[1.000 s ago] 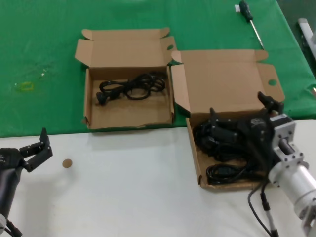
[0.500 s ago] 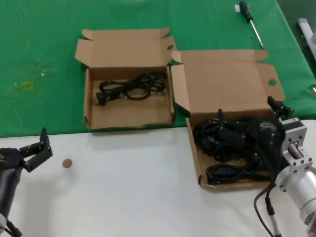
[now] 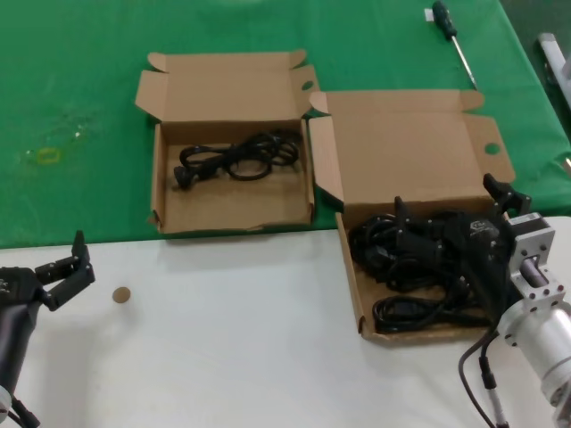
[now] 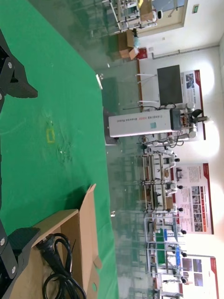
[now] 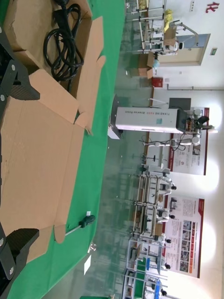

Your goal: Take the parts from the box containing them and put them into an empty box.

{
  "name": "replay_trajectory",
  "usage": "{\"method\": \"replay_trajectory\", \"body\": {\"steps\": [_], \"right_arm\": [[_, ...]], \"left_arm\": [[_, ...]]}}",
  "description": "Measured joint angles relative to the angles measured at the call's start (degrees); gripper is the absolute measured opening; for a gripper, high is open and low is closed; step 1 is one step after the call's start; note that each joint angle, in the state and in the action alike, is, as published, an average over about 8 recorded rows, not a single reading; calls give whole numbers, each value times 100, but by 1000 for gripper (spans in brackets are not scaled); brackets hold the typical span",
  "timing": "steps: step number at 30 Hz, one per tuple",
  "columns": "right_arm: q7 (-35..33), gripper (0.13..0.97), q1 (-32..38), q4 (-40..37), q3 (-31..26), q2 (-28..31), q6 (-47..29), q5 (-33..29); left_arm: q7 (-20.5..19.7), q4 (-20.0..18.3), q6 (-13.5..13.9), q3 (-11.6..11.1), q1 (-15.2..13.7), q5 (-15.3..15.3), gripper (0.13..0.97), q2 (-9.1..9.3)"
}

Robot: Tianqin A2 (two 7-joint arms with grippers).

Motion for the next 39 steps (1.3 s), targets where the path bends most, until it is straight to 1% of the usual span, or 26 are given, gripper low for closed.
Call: {"method": "replay_trajectory", "body": {"steps": [39], "right_arm": [[0,966,0,0,0,0,0,0]], "left_arm": [[0,0,0,0,0,0,966,0]]}}
